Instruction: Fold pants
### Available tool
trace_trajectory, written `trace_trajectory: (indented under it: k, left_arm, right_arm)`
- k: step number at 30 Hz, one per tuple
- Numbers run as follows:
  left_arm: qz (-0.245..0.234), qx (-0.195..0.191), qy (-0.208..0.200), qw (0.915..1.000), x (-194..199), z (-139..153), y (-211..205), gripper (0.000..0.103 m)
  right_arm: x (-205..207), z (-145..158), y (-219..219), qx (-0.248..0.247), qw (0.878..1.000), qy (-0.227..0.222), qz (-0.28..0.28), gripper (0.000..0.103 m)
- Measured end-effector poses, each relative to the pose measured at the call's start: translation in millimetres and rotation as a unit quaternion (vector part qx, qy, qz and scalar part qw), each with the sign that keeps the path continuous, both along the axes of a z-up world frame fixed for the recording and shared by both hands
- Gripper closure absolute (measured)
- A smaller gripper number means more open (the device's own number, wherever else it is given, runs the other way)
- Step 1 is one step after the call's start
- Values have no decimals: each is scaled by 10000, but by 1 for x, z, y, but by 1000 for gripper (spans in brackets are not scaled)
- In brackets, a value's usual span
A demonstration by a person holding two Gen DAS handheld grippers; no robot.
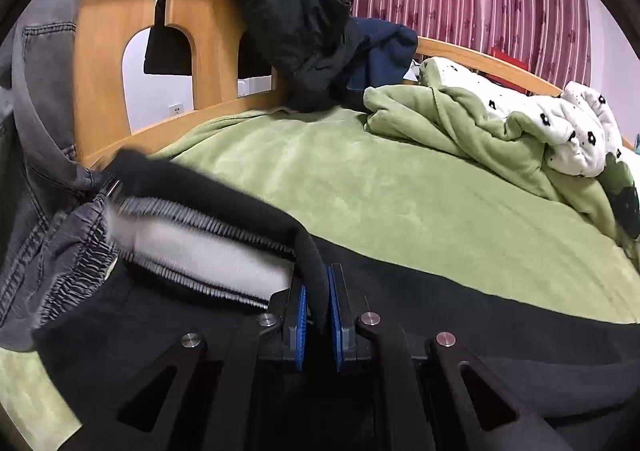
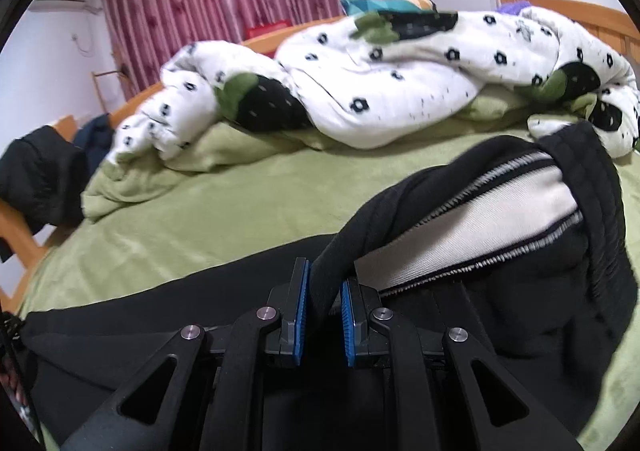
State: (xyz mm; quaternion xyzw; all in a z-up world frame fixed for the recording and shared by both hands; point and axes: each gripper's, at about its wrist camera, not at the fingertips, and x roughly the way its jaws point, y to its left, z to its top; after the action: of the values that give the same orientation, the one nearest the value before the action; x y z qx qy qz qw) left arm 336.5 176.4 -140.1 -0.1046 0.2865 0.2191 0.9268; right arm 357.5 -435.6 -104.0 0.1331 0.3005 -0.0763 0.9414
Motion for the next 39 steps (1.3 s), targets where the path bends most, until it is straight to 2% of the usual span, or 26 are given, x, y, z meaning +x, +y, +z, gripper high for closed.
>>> trace_trajectory:
  k: [3, 4, 5, 6, 7, 8, 9, 13, 17, 20, 23, 25, 27, 29, 32, 36, 39]
  left_arm:
    - [-109, -218, -97, 9997, -3, -2, 6, 88]
    - [-156, -329, -128, 9993, -5, -3, 9, 75]
    - [-184, -415, -139, 9989, -6, -5, 11, 54]
    - [-157, -493, -165, 9985, -9, -8, 14, 42]
    - [-135, -533, -220, 9982, -13, -7, 15, 32]
    - [-143, -552, -263, 9980, -16, -7, 15, 32]
    - [-163, -551, -344, 9978, -22, -4, 14, 32]
    - [-142, -392, -579, 9975, -55, 1, 4, 25]
    - [-294, -431, -478, 9975, -88, -1, -5, 24]
    - [-531, -995, -307, 9931, -120, -10, -1, 24]
    - [-677, -1606, -68, 9847, -149, -23, 6, 24]
    - [-887, -2103, 129, 9735, -171, -33, 10, 25]
    - [-1013, -2347, 279, 9664, -181, -40, 11, 25]
    - [-1121, -2451, 296, 9625, -183, -42, 11, 25]
    - [-1091, -2889, 455, 9500, -162, -46, 20, 25]
    - [-889, -2977, 361, 9498, -138, -49, 26, 26]
    - [-734, -3077, 270, 9483, -119, -52, 29, 26]
  right_arm:
    - [7, -13, -5, 48, 9999, -10, -88, 88]
    - [7, -16, -5, 24, 9999, 13, -111, 87]
    - [6, -18, -4, -6, 9999, 56, -133, 79]
    - [2, -17, -3, -16, 9999, 81, -111, 66]
    - [-4, -13, -3, -13, 10000, -5, -62, 59]
    - [-13, -9, -2, -33, 9999, -110, -46, 48]
    - [-24, -5, -2, -54, 9996, -258, -29, 43]
    - [-70, 3, 4, -191, 9976, -669, 68, 36]
    - [-109, -7, 15, -563, 9973, -462, 95, 36]
    - [-134, -12, 15, -489, 9984, -243, 159, 36]
    - [-165, -14, 8, -282, 9994, -179, 101, 36]
    - [-185, -18, -1, -94, 9999, 22, 124, 36]
    - [-196, -23, -10, 37, 9996, 189, 226, 36]
    - [-198, -26, -17, 74, 9989, 394, 239, 36]
    - [-193, -28, -32, 384, 9975, 552, 195, 36]
    - [-177, -32, -55, 1112, 9923, 550, 17, 35]
    - [-154, -37, -64, 1365, 9882, 692, -114, 36]
